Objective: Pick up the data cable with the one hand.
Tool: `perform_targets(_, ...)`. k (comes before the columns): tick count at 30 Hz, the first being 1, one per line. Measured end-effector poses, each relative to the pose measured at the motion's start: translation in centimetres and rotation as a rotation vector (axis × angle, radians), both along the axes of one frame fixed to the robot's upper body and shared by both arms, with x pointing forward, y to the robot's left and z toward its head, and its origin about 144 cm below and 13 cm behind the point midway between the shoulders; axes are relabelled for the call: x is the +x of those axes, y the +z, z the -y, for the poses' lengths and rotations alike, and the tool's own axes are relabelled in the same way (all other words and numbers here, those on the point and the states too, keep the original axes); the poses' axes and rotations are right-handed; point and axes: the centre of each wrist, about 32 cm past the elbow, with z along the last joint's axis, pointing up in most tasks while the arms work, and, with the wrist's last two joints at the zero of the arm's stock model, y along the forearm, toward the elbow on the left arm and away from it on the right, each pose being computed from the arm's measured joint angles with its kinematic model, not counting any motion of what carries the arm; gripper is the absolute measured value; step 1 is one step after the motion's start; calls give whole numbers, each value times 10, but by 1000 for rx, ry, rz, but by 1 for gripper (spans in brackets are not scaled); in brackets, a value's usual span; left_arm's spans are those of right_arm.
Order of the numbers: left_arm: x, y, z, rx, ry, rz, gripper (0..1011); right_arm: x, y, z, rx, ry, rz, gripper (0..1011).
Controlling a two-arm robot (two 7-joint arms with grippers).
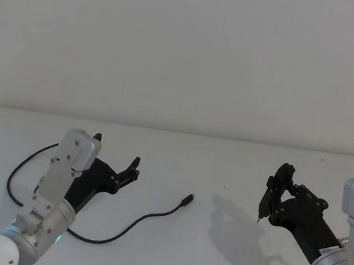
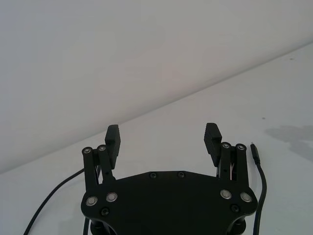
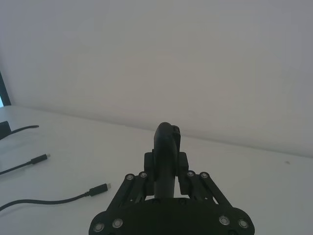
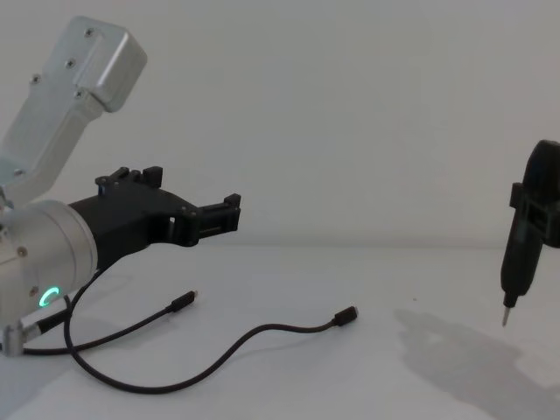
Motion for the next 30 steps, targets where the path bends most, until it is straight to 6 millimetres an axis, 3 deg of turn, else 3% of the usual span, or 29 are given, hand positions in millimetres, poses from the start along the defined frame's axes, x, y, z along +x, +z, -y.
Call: perform_targets(30, 0, 0, 0, 0, 0, 0, 1001, 0, 0, 0, 0, 0, 0, 274)
